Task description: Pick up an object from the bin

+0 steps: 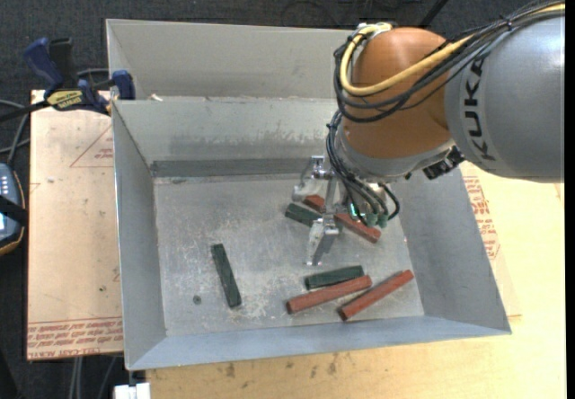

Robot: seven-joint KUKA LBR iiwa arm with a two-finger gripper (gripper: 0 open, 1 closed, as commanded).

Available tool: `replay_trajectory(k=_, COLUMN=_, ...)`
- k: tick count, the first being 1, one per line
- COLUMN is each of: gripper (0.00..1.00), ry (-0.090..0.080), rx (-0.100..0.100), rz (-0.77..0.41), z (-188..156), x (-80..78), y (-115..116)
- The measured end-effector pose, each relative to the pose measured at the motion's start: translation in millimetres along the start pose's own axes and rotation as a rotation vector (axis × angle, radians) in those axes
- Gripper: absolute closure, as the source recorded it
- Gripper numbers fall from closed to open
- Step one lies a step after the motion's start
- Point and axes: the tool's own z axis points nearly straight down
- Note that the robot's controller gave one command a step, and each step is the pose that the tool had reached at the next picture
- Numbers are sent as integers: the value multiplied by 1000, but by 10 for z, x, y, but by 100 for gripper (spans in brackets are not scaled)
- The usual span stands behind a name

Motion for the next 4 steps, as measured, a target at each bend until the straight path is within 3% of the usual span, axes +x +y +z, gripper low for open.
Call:
replay_trajectory(k=1, gripper=0, ry=-8, rx=-1, rz=2, z=-43, x=-15, y=-4)
replay_trajectory(k=2, gripper=0, ry=-14, rx=-2, rz=-56, z=72, x=-227, y=-91)
replay_trajectory(k=3, gripper=0, ry=-24, rx=2, rz=-165, z=559, x=-693, y=-415)
replay_trajectory(k=4, gripper=100, ry=-23, rx=-1, rz=-102, z=1430, x=-474, y=-828)
